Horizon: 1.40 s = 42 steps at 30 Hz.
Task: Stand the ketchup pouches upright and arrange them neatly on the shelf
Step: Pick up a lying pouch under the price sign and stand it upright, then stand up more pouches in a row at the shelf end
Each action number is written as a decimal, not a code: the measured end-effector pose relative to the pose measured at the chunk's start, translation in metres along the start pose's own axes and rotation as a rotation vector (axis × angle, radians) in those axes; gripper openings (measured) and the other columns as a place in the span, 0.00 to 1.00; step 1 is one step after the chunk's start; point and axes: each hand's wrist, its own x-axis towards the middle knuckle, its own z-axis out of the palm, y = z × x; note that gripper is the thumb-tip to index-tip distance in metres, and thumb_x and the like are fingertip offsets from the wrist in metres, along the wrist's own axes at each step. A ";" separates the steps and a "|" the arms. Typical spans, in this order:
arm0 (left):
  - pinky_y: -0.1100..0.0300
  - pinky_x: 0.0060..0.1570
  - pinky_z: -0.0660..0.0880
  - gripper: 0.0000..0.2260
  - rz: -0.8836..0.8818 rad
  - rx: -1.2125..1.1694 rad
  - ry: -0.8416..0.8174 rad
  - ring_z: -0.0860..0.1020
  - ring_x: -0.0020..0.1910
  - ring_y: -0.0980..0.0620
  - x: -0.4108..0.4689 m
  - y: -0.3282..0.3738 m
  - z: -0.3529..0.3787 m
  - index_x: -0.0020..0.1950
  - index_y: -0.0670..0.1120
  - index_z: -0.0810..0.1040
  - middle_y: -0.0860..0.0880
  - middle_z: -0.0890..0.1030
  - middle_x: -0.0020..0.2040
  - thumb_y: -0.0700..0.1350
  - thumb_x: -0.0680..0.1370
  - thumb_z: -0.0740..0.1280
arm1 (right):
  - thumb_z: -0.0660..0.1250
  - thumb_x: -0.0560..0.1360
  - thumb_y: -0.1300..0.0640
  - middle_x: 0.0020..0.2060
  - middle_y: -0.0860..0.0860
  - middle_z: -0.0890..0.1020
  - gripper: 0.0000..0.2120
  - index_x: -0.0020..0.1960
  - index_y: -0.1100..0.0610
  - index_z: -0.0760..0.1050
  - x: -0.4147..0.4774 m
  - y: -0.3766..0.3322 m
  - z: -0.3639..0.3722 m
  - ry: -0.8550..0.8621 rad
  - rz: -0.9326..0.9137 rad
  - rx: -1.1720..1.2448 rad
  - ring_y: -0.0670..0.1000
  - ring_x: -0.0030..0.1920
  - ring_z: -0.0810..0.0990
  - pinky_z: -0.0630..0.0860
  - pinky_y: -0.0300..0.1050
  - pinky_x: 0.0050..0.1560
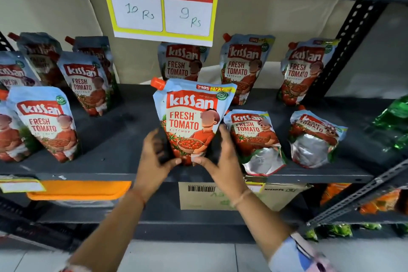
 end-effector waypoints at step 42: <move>0.57 0.63 0.65 0.42 -0.059 -0.059 -0.381 0.68 0.63 0.53 0.023 0.040 0.142 0.71 0.49 0.50 0.52 0.70 0.60 0.31 0.66 0.71 | 0.74 0.65 0.64 0.57 0.49 0.78 0.31 0.64 0.53 0.65 0.010 0.078 -0.108 0.116 0.272 0.312 0.50 0.60 0.76 0.73 0.56 0.63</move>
